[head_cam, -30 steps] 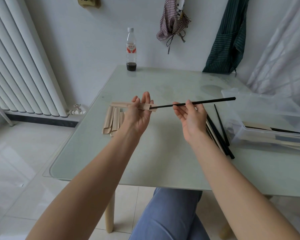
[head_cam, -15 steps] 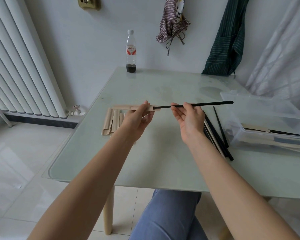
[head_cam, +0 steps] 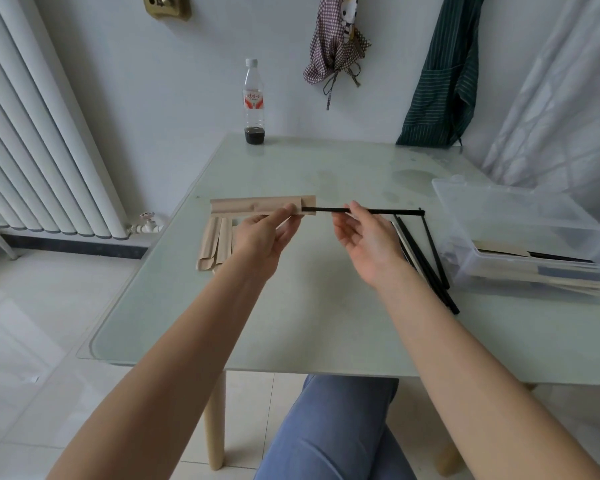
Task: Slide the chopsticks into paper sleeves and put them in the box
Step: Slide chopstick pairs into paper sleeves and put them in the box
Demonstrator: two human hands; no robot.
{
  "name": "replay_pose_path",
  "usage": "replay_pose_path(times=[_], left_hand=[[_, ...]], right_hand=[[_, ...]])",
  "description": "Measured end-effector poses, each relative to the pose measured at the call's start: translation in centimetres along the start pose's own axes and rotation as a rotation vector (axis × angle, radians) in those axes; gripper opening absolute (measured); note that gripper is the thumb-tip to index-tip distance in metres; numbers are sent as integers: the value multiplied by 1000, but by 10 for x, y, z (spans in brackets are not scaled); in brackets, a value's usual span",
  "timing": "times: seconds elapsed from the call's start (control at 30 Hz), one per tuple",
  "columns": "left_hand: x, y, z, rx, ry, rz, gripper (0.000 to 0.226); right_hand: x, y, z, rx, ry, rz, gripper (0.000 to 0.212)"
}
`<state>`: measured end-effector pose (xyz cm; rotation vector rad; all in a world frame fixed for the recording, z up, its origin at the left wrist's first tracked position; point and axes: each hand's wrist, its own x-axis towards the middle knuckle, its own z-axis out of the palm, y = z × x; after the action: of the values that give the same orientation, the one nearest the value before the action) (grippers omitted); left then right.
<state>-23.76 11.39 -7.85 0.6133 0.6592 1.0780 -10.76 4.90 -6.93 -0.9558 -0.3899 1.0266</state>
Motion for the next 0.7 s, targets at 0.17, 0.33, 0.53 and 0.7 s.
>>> replay_pose_path(times=[0.17, 0.33, 0.53, 0.7], left_hand=[[-2, -3, 2, 9, 9, -13, 2], [-7, 0, 8, 30, -16, -19, 3], [-12, -6, 18, 82, -40, -49, 4], [-11, -9, 18, 71, -29, -19, 5]], right_hand=[[0, -1, -6, -51, -7, -52, 12], [0, -8, -10, -42, -15, -49, 13], [-2, -7, -15, -65, -22, -59, 12], [-2, -13, -20, 10, 46, -83, 14]])
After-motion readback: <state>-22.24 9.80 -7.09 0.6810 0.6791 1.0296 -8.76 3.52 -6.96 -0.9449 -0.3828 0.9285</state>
